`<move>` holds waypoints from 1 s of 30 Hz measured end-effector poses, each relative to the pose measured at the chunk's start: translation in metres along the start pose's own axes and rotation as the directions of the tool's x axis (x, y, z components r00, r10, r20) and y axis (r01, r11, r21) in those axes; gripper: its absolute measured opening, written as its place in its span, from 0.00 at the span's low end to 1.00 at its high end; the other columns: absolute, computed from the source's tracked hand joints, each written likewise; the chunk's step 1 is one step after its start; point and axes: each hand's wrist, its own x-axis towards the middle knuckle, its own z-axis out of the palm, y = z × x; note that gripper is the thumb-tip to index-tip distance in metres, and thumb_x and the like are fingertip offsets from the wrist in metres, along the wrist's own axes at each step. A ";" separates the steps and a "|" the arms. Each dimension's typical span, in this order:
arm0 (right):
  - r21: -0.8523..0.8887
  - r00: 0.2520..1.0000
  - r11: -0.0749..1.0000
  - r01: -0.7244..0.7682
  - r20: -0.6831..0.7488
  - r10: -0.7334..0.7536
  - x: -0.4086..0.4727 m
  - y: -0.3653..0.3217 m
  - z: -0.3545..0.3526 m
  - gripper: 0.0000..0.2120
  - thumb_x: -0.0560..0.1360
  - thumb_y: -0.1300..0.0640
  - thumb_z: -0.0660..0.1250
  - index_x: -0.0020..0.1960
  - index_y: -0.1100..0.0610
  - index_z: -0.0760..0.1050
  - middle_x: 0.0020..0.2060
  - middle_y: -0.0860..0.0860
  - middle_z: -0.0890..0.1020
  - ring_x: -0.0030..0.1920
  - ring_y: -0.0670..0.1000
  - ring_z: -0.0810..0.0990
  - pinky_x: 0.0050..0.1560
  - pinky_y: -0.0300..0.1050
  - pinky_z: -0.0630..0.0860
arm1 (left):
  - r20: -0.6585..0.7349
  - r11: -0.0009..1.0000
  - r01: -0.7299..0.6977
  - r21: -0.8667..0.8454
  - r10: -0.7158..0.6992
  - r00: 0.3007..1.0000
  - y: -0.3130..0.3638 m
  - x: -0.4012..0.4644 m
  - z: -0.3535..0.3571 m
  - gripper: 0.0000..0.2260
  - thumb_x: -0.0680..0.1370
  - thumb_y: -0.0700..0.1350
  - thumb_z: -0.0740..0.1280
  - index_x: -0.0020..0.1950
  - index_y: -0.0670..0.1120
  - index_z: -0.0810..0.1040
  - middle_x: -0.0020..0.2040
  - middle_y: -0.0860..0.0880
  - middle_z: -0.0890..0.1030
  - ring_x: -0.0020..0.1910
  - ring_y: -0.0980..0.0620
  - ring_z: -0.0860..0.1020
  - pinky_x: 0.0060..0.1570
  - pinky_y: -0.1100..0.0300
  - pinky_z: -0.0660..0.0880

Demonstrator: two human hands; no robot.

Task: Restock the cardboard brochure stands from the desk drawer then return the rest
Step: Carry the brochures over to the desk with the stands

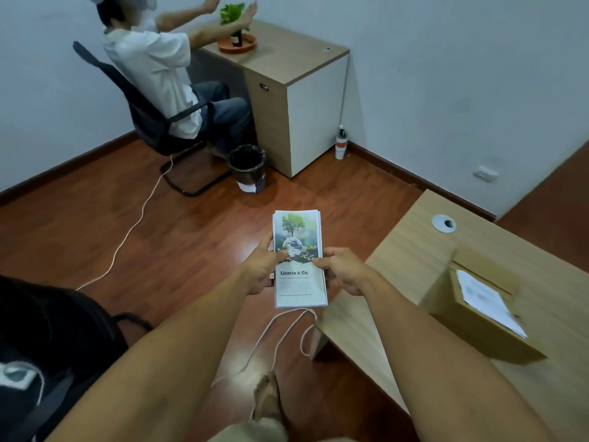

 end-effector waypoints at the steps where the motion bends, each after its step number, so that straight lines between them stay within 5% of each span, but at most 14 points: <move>1: 0.013 1.000 1.000 0.000 -0.022 0.000 0.014 -0.009 0.011 0.11 0.79 0.65 0.67 0.61 0.61 0.80 0.53 0.59 0.87 0.47 0.55 0.87 0.41 0.49 0.84 | 0.008 1.000 0.000 0.009 0.000 1.000 0.011 0.012 -0.013 0.21 0.82 0.41 0.66 0.67 0.66 0.71 0.53 0.48 0.87 0.48 0.46 0.85 0.46 0.49 0.80; 10: 0.023 0.988 1.000 0.001 -0.153 0.002 0.107 -0.071 0.058 0.08 0.78 0.64 0.68 0.55 0.56 0.81 0.44 0.52 0.89 0.42 0.50 0.88 0.38 0.44 0.82 | 0.109 1.000 0.013 0.018 -0.014 0.994 0.077 0.109 -0.086 0.26 0.81 0.36 0.66 0.74 0.59 0.69 0.58 0.47 0.85 0.52 0.45 0.84 0.44 0.49 0.81; 16: 0.031 0.984 1.000 -0.001 -0.180 0.006 0.157 -0.101 0.049 0.09 0.76 0.64 0.68 0.55 0.58 0.82 0.46 0.53 0.89 0.45 0.52 0.88 0.37 0.45 0.82 | 0.195 0.995 0.003 0.098 -0.022 0.981 0.116 0.159 -0.099 0.31 0.80 0.30 0.62 0.69 0.66 0.70 0.57 0.48 0.85 0.51 0.48 0.84 0.44 0.52 0.80; 23: 0.104 0.970 0.994 0.021 -0.245 0.005 0.238 -0.153 0.017 0.08 0.77 0.63 0.69 0.55 0.58 0.82 0.44 0.52 0.89 0.41 0.49 0.89 0.32 0.42 0.81 | 0.285 0.976 -0.075 0.206 0.014 0.958 0.182 0.257 -0.091 0.31 0.79 0.28 0.62 0.54 0.69 0.76 0.45 0.57 0.88 0.41 0.56 0.87 0.33 0.58 0.82; 30: 0.221 0.941 0.975 0.006 -0.330 0.069 0.321 -0.217 -0.042 0.08 0.77 0.63 0.69 0.55 0.57 0.82 0.45 0.51 0.89 0.44 0.50 0.89 0.34 0.43 0.82 | 0.380 0.954 -0.137 0.268 0.026 0.924 0.280 0.358 -0.046 0.28 0.79 0.29 0.64 0.61 0.64 0.76 0.50 0.53 0.87 0.45 0.52 0.87 0.39 0.54 0.81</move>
